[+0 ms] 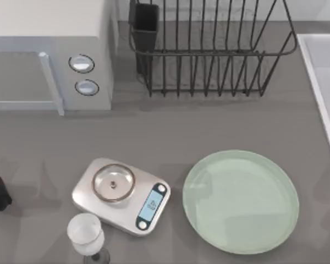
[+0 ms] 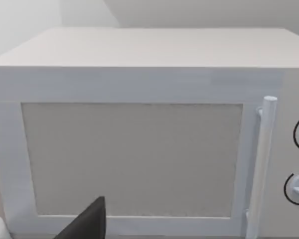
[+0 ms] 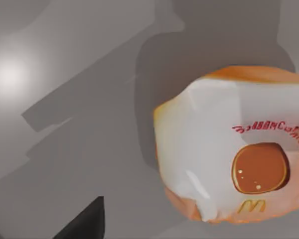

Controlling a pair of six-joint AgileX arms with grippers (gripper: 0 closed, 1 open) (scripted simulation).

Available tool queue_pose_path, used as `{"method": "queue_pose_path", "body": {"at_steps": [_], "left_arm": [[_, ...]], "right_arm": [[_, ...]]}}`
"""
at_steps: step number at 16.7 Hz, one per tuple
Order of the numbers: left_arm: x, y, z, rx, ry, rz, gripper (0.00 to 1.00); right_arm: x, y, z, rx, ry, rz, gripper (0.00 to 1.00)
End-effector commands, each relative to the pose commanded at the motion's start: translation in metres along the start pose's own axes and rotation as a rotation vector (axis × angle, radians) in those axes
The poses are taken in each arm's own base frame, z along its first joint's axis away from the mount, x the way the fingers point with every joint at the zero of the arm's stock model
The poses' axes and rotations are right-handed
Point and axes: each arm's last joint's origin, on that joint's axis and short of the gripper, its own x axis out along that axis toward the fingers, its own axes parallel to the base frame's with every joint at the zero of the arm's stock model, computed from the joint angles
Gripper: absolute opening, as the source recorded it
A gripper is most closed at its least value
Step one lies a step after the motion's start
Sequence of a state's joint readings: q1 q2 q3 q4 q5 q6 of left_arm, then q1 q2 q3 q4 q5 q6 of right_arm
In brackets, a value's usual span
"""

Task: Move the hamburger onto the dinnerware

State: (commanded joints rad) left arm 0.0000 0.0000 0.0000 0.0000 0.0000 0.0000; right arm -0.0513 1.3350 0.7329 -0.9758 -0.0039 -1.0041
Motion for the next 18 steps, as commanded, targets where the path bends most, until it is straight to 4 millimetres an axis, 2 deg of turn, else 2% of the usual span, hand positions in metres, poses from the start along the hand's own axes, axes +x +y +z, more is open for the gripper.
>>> {"method": "queue_pose_path", "body": {"at_steps": [2,8,10,14,18], "left_arm": [[0.000,0.000,0.000,0.000,0.000,0.000,1.00],[0.000,0.000,0.000,0.000,0.000,0.000,1.00],[0.000,0.000,0.000,0.000,0.000,0.000,1.00],[0.000,0.000,0.000,0.000,0.000,0.000,1.00],[0.000,0.000,0.000,0.000,0.000,0.000,1.00]], "right_arm": [[0.012,-0.001,0.001,0.002,0.002,0.003,1.00],[0.067,-0.003,0.001,0.001,-0.005,-0.008,1.00],[0.075,-0.001,0.000,0.001,-0.001,-0.001,1.00],[0.076,-0.001,0.000,0.001,0.000,-0.001,1.00],[0.076,-0.001,0.000,0.001,0.000,-0.001,0.70]]}}
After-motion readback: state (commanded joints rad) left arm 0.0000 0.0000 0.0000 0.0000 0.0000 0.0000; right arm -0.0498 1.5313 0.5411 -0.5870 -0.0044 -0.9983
